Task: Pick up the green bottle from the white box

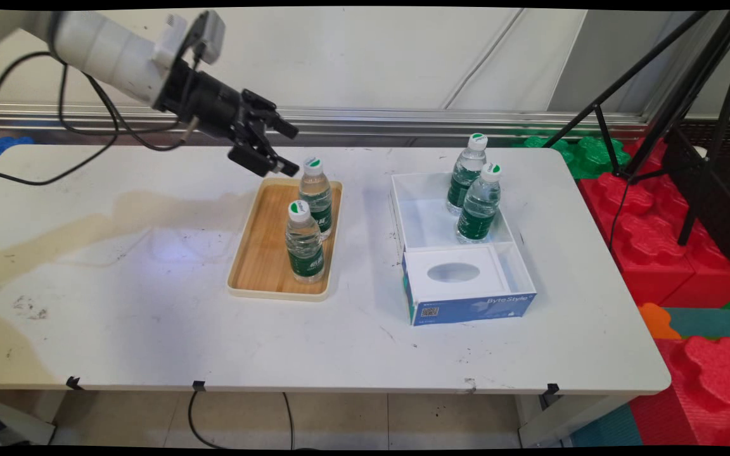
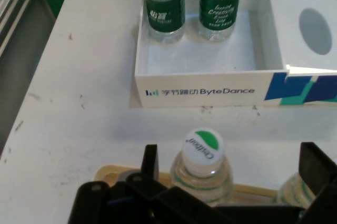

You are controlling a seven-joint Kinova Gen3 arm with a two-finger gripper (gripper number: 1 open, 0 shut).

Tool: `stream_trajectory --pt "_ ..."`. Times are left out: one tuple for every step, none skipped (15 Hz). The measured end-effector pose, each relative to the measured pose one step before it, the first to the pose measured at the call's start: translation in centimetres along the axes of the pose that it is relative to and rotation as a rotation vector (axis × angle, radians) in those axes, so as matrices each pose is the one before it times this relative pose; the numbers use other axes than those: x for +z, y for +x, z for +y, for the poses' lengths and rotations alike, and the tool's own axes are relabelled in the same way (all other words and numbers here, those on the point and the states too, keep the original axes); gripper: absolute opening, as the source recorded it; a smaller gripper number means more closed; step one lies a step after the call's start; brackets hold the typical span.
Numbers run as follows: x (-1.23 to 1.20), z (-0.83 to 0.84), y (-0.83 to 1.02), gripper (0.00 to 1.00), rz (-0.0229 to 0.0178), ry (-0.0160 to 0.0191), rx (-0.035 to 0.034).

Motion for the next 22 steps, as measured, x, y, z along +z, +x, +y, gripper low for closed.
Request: stream_trajectory --pt "-0.500 0.148 0.175 1.00 0.00237 -0.00111 -0.00095" --pt "-0.755 0.253 0.265 1.00 0.00368 -0.00225 -0.00151" --pt "-0.500 0.187 0.189 1.00 0.00270 -0.00184 -0.00097" --pt "-0.744 0.297 0.274 1.00 0.00447 -0.00225 -0.00177" --pt "-0.477 0.200 0.178 1.00 0.00291 -0.00142 -0.00158" --pt "-0.690 0.313 0.272 1.00 0.00470 -0.00236 -0.00262" --pt "-0.764 0.365 0.289 1.00 0.00486 -0.00233 -0.00386" --pt "-0.690 0.359 0.308 1.00 0.00455 -0.00190 -0.00306" --pt "-0.522 0.303 0.238 1.00 0.00353 -0.00201 -0.00263" --pt "-0.562 0.358 0.279 1.00 0.00441 -0.00190 -0.00335" --pt "-0.278 0.188 0.164 1.00 0.00281 -0.00138 -0.00147" --pt "-0.337 0.223 0.245 1.00 0.00407 -0.00146 -0.00174" --pt "-0.350 0.252 0.268 1.00 0.00472 -0.00038 -0.00168" --pt "-0.189 0.165 0.256 1.00 0.00391 0.00024 -0.00086" --pt "-0.128 0.154 0.313 1.00 0.00579 0.00091 -0.00100" --pt "-0.005 0.076 0.197 1.00 0.00330 0.00001 -0.00003" --pt "0.037 0.060 0.274 1.00 0.00564 0.00078 0.00046" --pt "0.140 0.054 0.314 1.00 0.00503 -0.00031 0.00190" --pt "0.238 0.019 0.432 1.00 0.00783 0.00110 0.00352" --pt "0.242 0.008 0.316 1.00 0.00386 0.00012 0.00366" --pt "0.477 -0.027 0.504 1.00 0.00691 0.00023 0.00388" --pt "0.377 -0.015 0.351 1.00 0.00383 -0.00066 0.00247"
